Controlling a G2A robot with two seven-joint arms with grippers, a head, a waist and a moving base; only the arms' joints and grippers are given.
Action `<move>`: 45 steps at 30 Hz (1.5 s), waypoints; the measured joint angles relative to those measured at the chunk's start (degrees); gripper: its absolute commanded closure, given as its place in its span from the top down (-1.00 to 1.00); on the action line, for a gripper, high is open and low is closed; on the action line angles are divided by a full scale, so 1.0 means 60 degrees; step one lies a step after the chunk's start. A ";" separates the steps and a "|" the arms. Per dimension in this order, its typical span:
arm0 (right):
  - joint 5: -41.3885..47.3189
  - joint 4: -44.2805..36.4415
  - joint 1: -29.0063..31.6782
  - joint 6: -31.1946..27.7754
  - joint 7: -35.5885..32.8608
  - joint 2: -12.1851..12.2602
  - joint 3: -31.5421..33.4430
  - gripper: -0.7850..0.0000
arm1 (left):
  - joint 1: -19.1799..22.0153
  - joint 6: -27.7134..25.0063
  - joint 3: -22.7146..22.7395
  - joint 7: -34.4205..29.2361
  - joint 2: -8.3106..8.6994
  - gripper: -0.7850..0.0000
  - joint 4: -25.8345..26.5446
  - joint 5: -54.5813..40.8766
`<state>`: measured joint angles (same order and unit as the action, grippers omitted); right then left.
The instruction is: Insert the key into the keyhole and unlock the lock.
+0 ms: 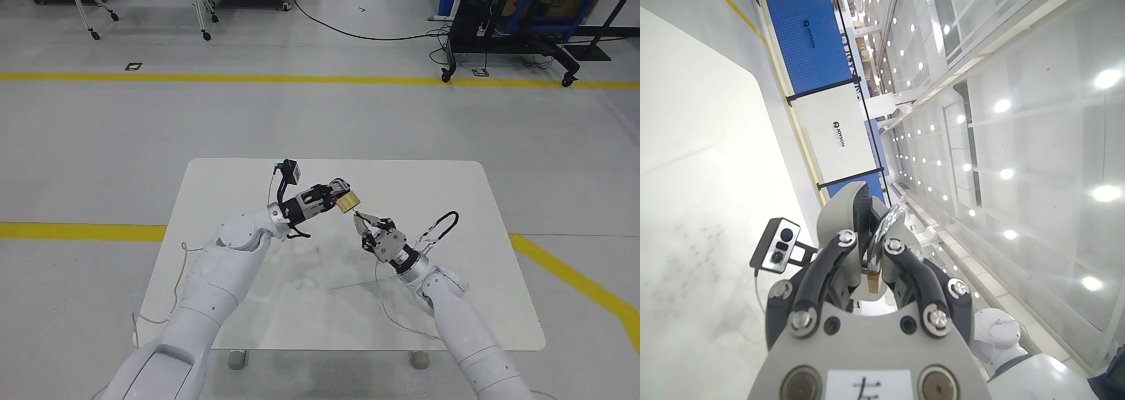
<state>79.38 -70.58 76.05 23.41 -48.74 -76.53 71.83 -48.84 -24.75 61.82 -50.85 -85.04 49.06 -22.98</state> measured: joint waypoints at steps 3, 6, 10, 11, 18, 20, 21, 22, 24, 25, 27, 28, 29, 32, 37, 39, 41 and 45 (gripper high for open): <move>0.0216 0.0097 -0.0053 0.0427 -0.0074 0.0008 0.0012 -0.80 | -0.0026 -0.0092 0.0007 0.0001 0.0009 -1.00 0.0038 -0.0012; 0.0039 0.0045 -0.0059 0.0432 -0.0035 0.0027 0.0004 1.00 | -0.0046 -0.0235 0.0044 0.0128 0.0022 -1.00 0.0060 0.0016; -0.0937 -0.0382 0.0000 -0.0056 0.0053 0.0120 0.0070 1.00 | -0.0067 -0.0198 0.0093 0.0490 0.0023 -1.00 0.0044 -0.0014; -0.1294 -0.0533 0.0054 -0.0385 0.0068 0.0150 0.0128 1.00 | -0.0065 -0.0142 0.0102 0.0520 0.0022 -1.00 0.0035 -0.0049; -0.4469 -0.2200 0.0945 -0.4185 0.0342 0.0459 0.1319 1.00 | 0.0099 0.0963 -0.0056 0.0680 0.0026 -1.00 -0.0248 0.0260; -0.5713 -0.2631 0.1241 -0.5627 0.0865 0.0540 0.1811 1.00 | 0.0189 0.1441 -0.0228 0.0632 0.0012 -1.00 -0.0353 0.0538; -0.6487 -0.2879 0.1435 -0.6472 0.1270 0.0577 0.2096 1.00 | 0.0263 0.1768 -0.0374 0.0573 0.0000 -1.00 -0.0418 0.0780; -0.6905 -0.3044 0.1569 -0.6942 0.1501 0.0594 0.2264 0.81 | 0.0315 0.1938 -0.0486 0.0564 -0.0008 -1.00 -0.0451 0.0993; -0.7473 -0.3328 0.1821 -0.7456 0.1589 0.0654 0.2619 0.82 | 0.0393 0.2264 -0.0782 0.0585 -0.0035 -1.00 -0.0541 0.1556; -0.7672 -0.3399 0.1907 -0.7578 0.1596 0.0685 0.2803 0.98 | 0.0428 0.2448 -0.0913 0.0580 -0.0052 -1.00 -0.0583 0.1770; -0.7947 -0.3489 0.2091 -0.7765 0.1854 0.0727 0.3164 1.00 | 0.0536 0.3048 -0.1246 0.0544 -0.0100 -1.00 -0.0756 0.2297; -0.7959 -0.3527 0.2149 -0.7771 0.1949 0.0736 0.3270 1.00 | 0.0598 0.3411 -0.1403 0.0482 -0.0130 -1.00 -0.0846 0.2497; -0.7944 -0.3554 0.2184 -0.7764 0.2005 0.0743 0.3343 1.00 | 0.0668 0.3743 -0.1564 0.0449 -0.0163 -1.00 -0.0919 0.2705; -0.7916 -0.3567 0.2195 -0.7748 0.2019 0.0745 0.3370 1.00 | 0.0844 0.4563 -0.2109 0.0411 -0.0282 -1.00 -0.1199 0.3418; -0.7917 -0.3564 0.2191 -0.7748 0.2013 0.0744 0.3363 1.00 | 0.1100 0.5230 -0.2720 0.0386 -0.0498 -1.00 -0.1720 0.4032; -0.7918 -0.3564 0.2191 -0.7749 0.2013 0.0744 0.3363 1.00 | 0.1182 0.5222 -0.2768 0.0361 -0.0565 -0.62 -0.1877 0.3948; -0.7918 -0.3564 0.2192 -0.7749 0.2013 0.0744 0.3363 1.00 | 0.1253 0.5218 -0.2776 0.0350 -0.0602 0.98 -0.2020 0.3887; -0.7918 -0.3564 0.2192 -0.7749 0.2013 0.0744 0.3363 1.00 | 0.1396 0.5178 -0.2784 0.0480 -0.0656 1.00 -0.2243 0.3908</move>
<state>31.88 -91.96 89.20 -23.08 -36.66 -72.07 92.01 -40.46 6.32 45.12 -47.97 -88.97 35.60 0.47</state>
